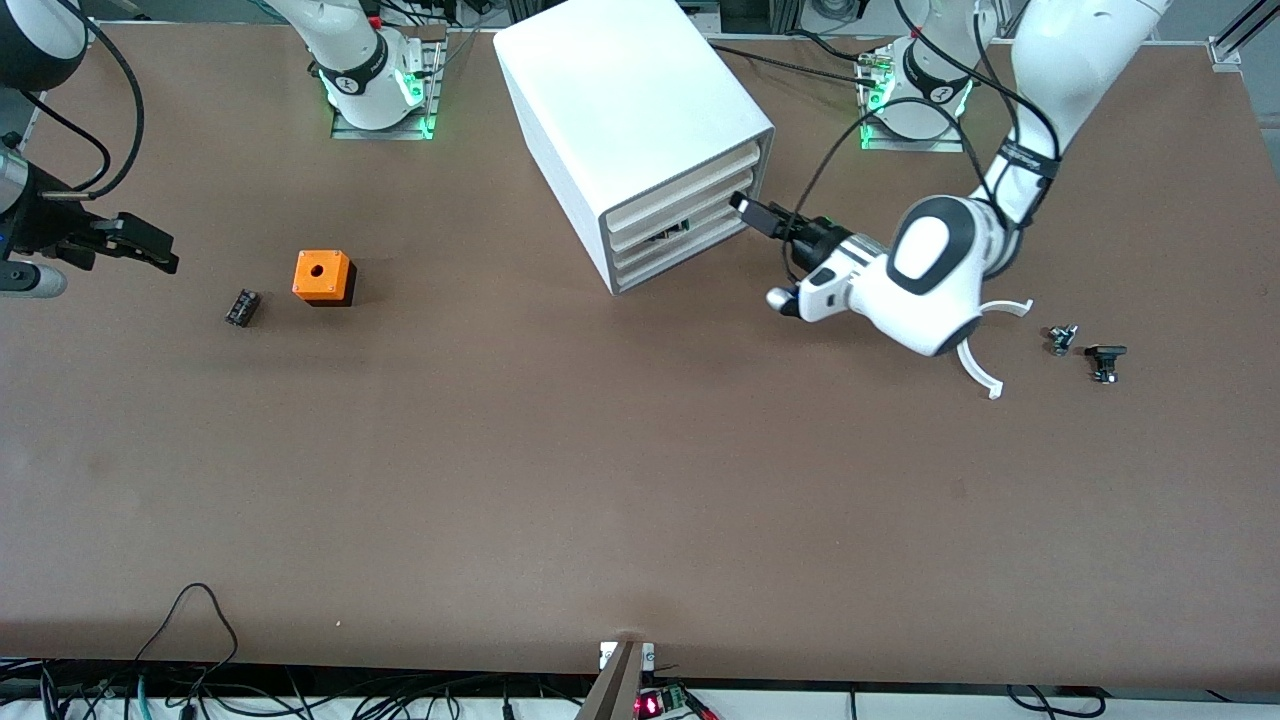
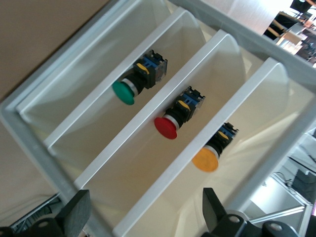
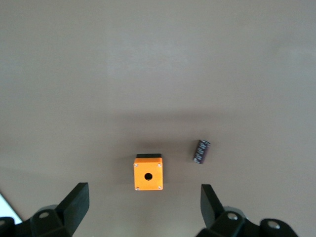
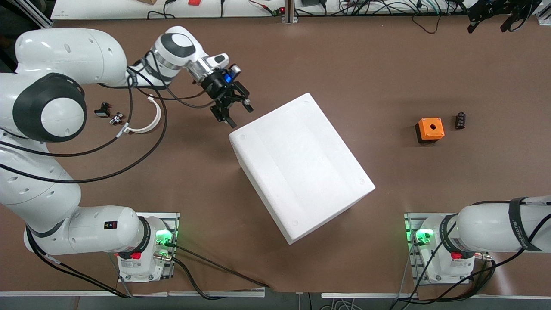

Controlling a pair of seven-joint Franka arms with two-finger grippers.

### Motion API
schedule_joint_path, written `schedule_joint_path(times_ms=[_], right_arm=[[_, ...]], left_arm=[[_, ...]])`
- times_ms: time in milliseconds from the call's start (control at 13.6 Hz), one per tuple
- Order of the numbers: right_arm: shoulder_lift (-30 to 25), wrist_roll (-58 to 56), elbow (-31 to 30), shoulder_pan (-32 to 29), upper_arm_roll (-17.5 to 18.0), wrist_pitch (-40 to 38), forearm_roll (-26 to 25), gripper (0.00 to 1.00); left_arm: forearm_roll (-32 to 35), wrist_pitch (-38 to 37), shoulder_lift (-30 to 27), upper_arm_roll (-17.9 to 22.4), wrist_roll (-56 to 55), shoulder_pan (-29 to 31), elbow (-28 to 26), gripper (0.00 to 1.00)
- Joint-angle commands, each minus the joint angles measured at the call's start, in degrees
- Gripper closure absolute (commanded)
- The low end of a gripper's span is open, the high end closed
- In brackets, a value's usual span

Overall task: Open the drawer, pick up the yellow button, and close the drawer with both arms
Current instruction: 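Reach the left gripper to the white cabinet's lowest drawer handle, then pull the drawer open with the left gripper while the right gripper approaches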

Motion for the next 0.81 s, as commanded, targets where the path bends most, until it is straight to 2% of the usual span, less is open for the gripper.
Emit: schedule_joint_path(times_ms=[0, 147, 294, 368, 441, 515, 735], right_arm=[[2.23, -1.42, 0.64, 0.16, 0.17, 0.77, 5.12, 0.00], [4.34, -1.50, 0.72, 0.07, 0.17, 1.91, 8.29, 0.00], [6.44, -2.11, 1.68, 0.24, 0.43, 2.01, 8.39, 0.00], [7.94, -3.16, 2.39, 0.85, 0.44, 2.00, 8.31, 0.00], [8.91, -3.87, 3.09, 1.99, 0.52, 2.09, 7.96, 0.00], [9.79, -3.96, 3.79, 3.22, 0.44, 2.09, 7.95, 0.00], [13.21, -3.97, 6.78, 7.79, 0.44, 2.53, 8.13, 0.00]], left_arm=[[-3.32, 3.42, -1.83, -1.08, 1.92, -0.83, -4.09, 0.00], [-3.42, 5.00, -1.83, -2.75, 2.70, -0.84, -5.84, 0.01], [-3.50, 6.94, -2.01, -4.15, 2.79, -0.84, -7.69, 0.05], [-3.50, 7.38, -2.09, -4.42, 3.93, -0.84, -8.40, 0.25], [-3.50, 7.39, -2.27, -4.42, 7.50, -0.58, -8.49, 0.85], [-3.50, 7.47, -2.27, -4.34, 9.02, -0.05, -8.40, 1.00], [-2.54, 7.74, -2.45, -0.66, 9.83, 2.85, -6.65, 1.00]])
